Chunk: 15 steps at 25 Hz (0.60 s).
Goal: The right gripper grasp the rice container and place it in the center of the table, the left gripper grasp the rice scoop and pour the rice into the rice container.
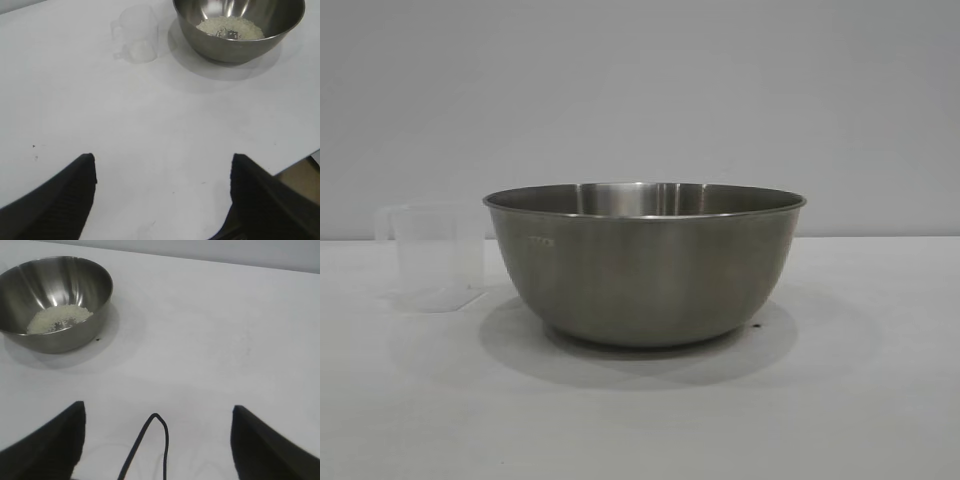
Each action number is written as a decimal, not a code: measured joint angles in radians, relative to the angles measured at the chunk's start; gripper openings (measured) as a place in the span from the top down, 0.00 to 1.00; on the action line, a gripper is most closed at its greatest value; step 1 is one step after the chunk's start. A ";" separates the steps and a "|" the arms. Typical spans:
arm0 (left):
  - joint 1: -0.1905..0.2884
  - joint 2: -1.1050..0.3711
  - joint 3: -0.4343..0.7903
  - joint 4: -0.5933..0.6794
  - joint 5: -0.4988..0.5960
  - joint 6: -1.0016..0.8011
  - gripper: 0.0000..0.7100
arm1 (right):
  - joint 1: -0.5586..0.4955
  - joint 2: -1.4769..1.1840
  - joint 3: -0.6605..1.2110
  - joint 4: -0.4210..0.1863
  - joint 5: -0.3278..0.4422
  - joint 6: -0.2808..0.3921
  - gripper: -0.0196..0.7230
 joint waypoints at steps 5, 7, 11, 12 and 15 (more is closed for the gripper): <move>0.000 0.000 0.000 0.000 0.000 -0.002 0.27 | 0.000 0.000 0.000 0.000 0.000 0.000 0.25; 0.000 0.000 0.000 0.000 0.000 -0.002 0.27 | 0.000 0.000 0.000 0.000 0.000 0.000 0.25; 0.039 0.000 0.000 0.000 0.000 -0.004 0.27 | 0.000 0.000 0.000 0.000 0.000 0.000 0.25; 0.066 0.000 0.000 0.000 0.000 -0.004 0.27 | 0.000 0.000 0.000 0.000 0.000 0.000 0.25; 0.177 0.000 0.000 -0.002 0.000 -0.004 0.27 | 0.000 0.000 0.000 0.000 0.000 0.000 0.25</move>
